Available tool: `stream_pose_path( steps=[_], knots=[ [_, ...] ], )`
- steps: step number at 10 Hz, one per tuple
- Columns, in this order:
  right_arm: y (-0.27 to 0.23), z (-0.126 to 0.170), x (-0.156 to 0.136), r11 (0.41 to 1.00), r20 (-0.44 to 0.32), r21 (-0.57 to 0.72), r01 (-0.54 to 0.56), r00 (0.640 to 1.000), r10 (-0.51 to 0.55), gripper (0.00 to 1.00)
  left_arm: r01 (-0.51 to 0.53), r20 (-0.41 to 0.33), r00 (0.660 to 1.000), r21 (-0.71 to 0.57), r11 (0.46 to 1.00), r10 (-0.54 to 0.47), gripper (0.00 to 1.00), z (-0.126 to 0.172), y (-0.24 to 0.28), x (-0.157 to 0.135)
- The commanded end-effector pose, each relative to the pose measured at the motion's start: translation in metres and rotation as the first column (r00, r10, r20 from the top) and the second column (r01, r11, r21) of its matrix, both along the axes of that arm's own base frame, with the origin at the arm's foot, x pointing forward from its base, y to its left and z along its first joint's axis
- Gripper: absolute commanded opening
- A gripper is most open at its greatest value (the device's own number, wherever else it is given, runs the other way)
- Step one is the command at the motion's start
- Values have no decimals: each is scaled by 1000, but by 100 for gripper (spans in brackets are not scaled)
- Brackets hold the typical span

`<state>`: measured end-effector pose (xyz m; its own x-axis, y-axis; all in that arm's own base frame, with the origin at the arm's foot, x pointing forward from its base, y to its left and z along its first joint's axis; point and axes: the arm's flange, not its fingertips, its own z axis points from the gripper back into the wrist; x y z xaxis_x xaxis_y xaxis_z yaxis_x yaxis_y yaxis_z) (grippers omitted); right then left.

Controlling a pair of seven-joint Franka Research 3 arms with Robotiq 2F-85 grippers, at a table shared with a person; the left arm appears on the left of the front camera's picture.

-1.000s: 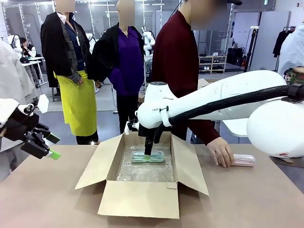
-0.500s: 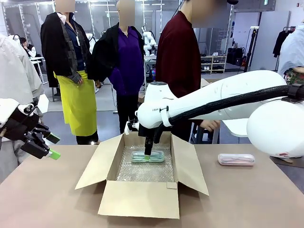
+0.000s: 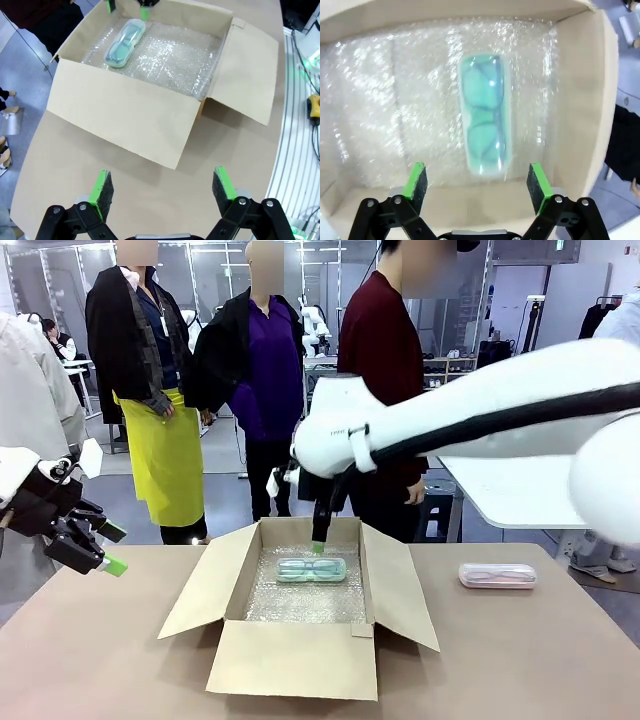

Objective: Pack the glasses set securely to prepare it for shipping.
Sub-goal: Put the Glasses case from the right side of the table into the Package Box.

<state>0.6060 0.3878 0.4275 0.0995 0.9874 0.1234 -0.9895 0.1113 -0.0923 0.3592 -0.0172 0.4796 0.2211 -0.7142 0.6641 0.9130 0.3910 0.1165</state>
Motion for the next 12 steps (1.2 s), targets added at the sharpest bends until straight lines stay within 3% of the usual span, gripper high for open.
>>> stream_pose_path(
  steps=[1, 2, 4, 7, 8, 12],
  knots=[
    [-31, 35, -50, 999, -14, 0, 35, 999, -35, 100, 24, 6, 1000, -21, 999, -24, 100, 1, 2, 1],
    [-44, 48, -65, 1000, -70, 16, 23, 997, -22, 100, 24, 6, 1000, -21, 999, -24, 100, 1, 2, 1],
    [-85, 71, -84, 1000, -13, -13, 2, 1000, -3, 100, 24, 6, 1000, -21, 999, -24, 100, 1, 2, 1],
    [-165, 64, -99, 995, -11, 22, -94, 995, 94, 100, 24, 6, 1000, -21, 999, -24, 100, 1, 2, 1],
    [-199, 62, -109, 990, 20, 49, -129, 992, 128, 100, 24, 6, 1000, -21, 999, -24, 100, 1, 2, 1],
    [-261, 68, -138, 998, 41, -3, -70, 997, 70, 100, 24, 6, 1000, -21, 999, -24, 100, 1, 2, 1]
  ],
)
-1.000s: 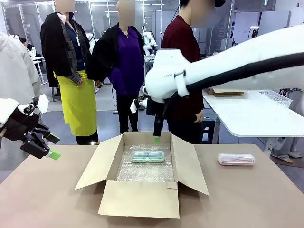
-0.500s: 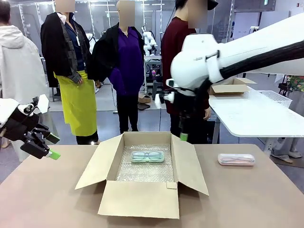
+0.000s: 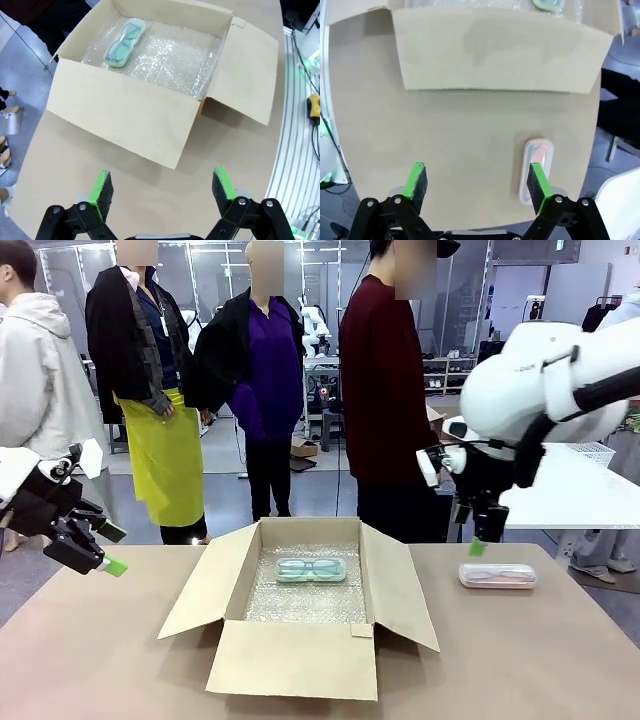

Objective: Pack the glasses set securely to prepare it for shipping.
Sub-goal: Put the Glasses case from the right side of the table into the Package Box.

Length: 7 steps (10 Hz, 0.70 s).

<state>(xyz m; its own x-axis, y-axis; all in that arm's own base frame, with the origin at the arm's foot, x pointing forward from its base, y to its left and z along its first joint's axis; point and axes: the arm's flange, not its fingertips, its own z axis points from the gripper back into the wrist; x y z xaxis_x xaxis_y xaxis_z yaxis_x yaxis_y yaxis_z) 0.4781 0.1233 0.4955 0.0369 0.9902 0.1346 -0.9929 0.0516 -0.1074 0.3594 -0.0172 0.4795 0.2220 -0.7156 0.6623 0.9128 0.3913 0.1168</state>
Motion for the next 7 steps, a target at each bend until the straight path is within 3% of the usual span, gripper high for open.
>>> stream_pose_path(
  steps=[1, 2, 6, 7],
  knots=[
    [4, 1, -10, 999, 12, -22, -36, 999, 36, 100, 24, 7, 1000, -23, 999, -24, 100, 1, 2, 1],
    [0, 0, 0, 1000, 0, 0, 0, 1000, 0, 100, 24, 7, 1000, -23, 999, -24, 100, 1, 2, 1],
    [-2, -1, -4, 1000, -3, -4, -3, 1000, 3, 100, 24, 7, 1000, -23, 999, -24, 100, 1, 2, 1],
    [3, 10, -3, 979, 24, -98, 180, 984, -179, 100, 24, 7, 1000, -23, 999, -24, 100, 1, 2, 1]
  ],
)
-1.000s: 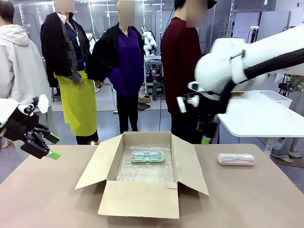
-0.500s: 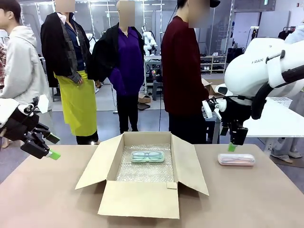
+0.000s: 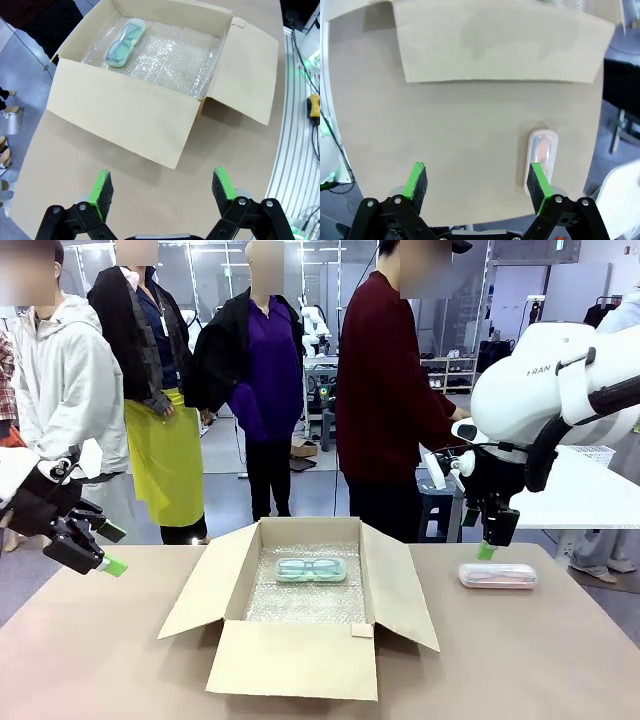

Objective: Pack the glasses set securely to prepare it for shipping.
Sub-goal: Put the Glasses case from the right side of the table into the Package Box.

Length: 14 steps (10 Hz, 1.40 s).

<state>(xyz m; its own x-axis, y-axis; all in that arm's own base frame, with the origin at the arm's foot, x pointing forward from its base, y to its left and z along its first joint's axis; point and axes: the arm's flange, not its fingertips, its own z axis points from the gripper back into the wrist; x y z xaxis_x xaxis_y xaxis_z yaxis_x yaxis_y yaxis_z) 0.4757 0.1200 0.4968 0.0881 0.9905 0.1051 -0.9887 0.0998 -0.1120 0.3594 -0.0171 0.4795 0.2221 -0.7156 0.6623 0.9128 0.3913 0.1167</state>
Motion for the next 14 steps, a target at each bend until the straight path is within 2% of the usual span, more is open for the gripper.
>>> stream_pose_path(
  steps=[1, 2, 3, 5, 7, 8, 9, 10, 14],
  knots=[
    [-5, 16, -10, 916, -9, -116, 384, 922, -388, 100, 24, 7, 1000, -23, 999, -24, 100, 1, 2, 1],
    [-18, 26, -19, 837, 5, -115, 534, 843, -537, 100, 24, 7, 1000, -23, 999, -24, 100, 1, 2, 1],
    [-32, 30, -24, 751, -34, -127, 648, 754, -656, 100, 24, 7, 1000, -23, 999, -24, 100, 1, 2, 1],
    [-58, 31, -20, 477, -30, 17, 879, 477, -878, 100, 24, 7, 1000, -23, 999, -24, 100, 1, 2, 1],
    [-98, 21, -17, 232, -118, 177, 956, 255, -960, 100, 24, 7, 1000, -23, 999, -24, 100, 1, 2, 1],
    [-119, 15, -16, 144, -116, 228, 963, 174, -978, 100, 24, 7, 1000, -23, 999, -24, 100, 1, 2, 1],
    [-129, 7, -16, 85, -110, 276, 958, 119, -987, 100, 24, 7, 1000, -23, 999, -24, 100, 1, 2, 1],
    [-133, 1, -15, 71, -126, 284, 956, 110, -986, 100, 24, 7, 1000, -23, 999, -24, 100, 1, 2, 1],
    [-146, 1, -6, 83, -149, 283, 956, 129, -980, 100, 24, 7, 1000, -23, 999, -24, 100, 1, 2, 1]
  ],
)
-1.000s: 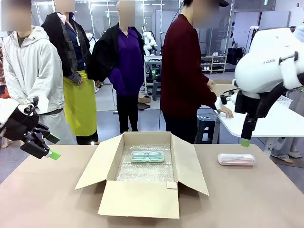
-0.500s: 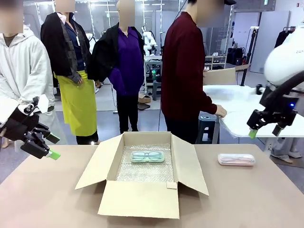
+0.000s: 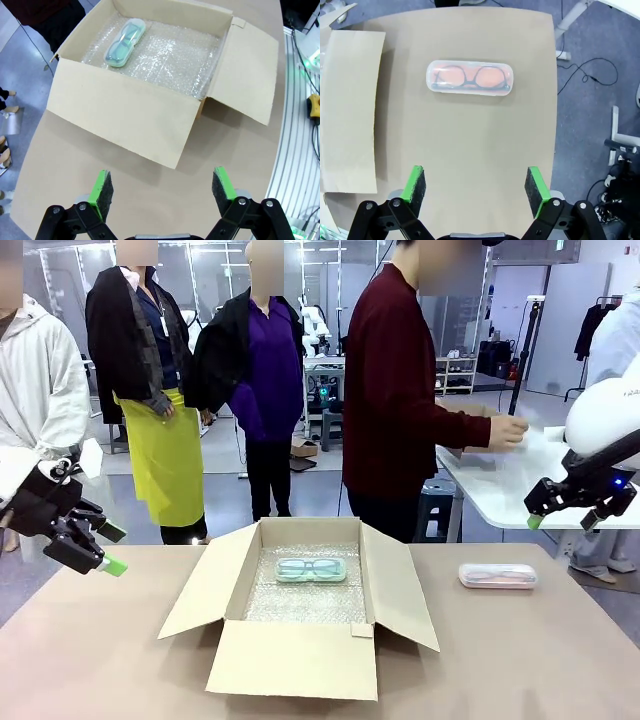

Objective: Pack the glasses set securely to prepare it for shipping.
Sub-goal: Put the Glasses case from the right side of the table into the Package Box.

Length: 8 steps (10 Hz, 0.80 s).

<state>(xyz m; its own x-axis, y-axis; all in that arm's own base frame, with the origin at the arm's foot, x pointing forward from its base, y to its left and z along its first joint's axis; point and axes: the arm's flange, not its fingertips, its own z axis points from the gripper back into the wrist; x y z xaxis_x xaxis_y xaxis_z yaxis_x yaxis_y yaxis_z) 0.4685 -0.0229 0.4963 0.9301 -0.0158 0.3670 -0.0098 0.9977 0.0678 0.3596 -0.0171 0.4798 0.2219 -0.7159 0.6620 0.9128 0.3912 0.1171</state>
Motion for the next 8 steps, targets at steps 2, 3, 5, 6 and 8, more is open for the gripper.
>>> stream_pose_path(
  steps=[2, 3, 5, 6, 8],
  knots=[
    [-4, 2, 1, 1000, -1, 2, 7, 1000, -7, 100, 24, 7, 1000, -24, 999, -24, 100, 0, 2, 1],
    [-4, 2, 1, 1000, -1, 2, 7, 1000, -7, 100, 24, 7, 1000, -24, 999, -24, 100, 0, 2, 1],
    [-4, 2, 1, 1000, -1, 2, 7, 1000, -7, 100, 24, 7, 1000, -24, 999, -24, 100, 0, 2, 1],
    [-4, 2, 1, 1000, -1, 2, 7, 1000, -7, 100, 24, 7, 1000, -24, 999, -24, 100, 0, 2, 1],
    [4, -4, 22, 978, -50, 34, -205, 977, 207, 100, 24, 7, 1000, -24, 999, -24, 100, 0, 2, 1]
  ],
)
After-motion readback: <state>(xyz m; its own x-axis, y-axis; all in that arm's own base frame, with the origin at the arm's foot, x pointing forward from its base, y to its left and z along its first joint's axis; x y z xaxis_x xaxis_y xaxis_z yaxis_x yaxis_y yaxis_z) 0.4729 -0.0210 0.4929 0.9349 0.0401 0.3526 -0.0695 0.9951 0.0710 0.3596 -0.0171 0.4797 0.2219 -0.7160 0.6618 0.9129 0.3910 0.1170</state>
